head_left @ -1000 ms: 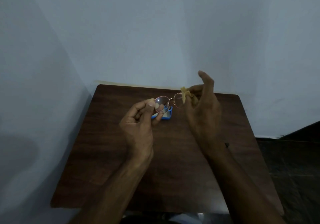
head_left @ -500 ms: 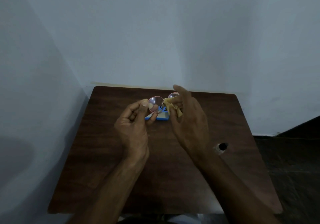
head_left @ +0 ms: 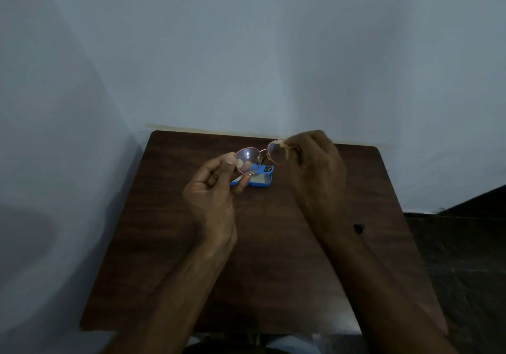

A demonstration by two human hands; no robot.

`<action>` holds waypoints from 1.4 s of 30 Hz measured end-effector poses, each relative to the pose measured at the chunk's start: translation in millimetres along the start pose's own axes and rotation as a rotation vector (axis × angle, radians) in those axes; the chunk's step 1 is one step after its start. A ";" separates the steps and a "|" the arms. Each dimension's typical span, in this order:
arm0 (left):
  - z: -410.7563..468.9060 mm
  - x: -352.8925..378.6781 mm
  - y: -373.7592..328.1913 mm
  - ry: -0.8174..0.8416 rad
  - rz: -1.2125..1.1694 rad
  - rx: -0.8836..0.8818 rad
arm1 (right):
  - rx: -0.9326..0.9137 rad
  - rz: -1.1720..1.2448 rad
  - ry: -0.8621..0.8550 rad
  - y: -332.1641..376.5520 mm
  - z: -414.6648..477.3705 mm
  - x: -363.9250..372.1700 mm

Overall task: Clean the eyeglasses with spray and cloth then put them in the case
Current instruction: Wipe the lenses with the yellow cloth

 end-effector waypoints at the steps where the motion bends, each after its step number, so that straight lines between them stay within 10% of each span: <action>1: 0.9 -0.4 -0.2 -0.003 0.002 0.001 | -0.050 0.004 0.055 8.4 -3.2 3.3; 42: -12.2 5.7 9.4 -0.027 0.045 -0.005 | -0.014 -0.040 0.235 -4.0 -20.7 0.2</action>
Point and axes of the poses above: each hand's wrist, its own z-axis towards the middle knuckle, its own x-axis out of the palm, y = z × x, the point moved 3 cm from there along z, towards the middle knuckle, and after that the axes turned 15 degrees about z, right-handed, at the moved point
